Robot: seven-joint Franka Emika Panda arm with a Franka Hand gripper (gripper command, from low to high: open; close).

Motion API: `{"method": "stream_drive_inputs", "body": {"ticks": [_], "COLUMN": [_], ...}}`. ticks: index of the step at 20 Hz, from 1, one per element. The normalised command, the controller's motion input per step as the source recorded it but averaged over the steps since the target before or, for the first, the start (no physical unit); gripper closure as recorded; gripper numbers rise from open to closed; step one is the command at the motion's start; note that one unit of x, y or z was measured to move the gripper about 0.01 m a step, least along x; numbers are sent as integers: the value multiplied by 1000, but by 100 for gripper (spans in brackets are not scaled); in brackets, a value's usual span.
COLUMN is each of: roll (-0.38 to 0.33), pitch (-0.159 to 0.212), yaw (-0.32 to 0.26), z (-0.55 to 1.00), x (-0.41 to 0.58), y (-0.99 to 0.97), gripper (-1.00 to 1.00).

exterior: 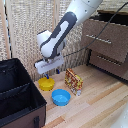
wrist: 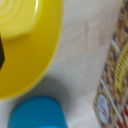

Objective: Kindly move your gripper toward the top drawer's handle. With caution, hold the handle robustly using your gripper and pull open the top drawer. Let the handle go. Relocate your gripper to the bowl placed in the background. Gently hold the bowl using your gripper. Bring the gripper and the bowl to the ajar drawer. Softly release the bowl into it.

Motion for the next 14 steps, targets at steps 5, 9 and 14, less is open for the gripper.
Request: {"method": "stream_drive_inputs", "body": {"ticks": [5, 9, 14], "roll": [8, 0, 0], "pitch": [-53, -10, 0], "yaw": [-155, -2, 6], "z": [-338, 0, 0], "x": [329, 50, 0], "y": [36, 35, 0], "gripper": [-100, -100, 100]}}
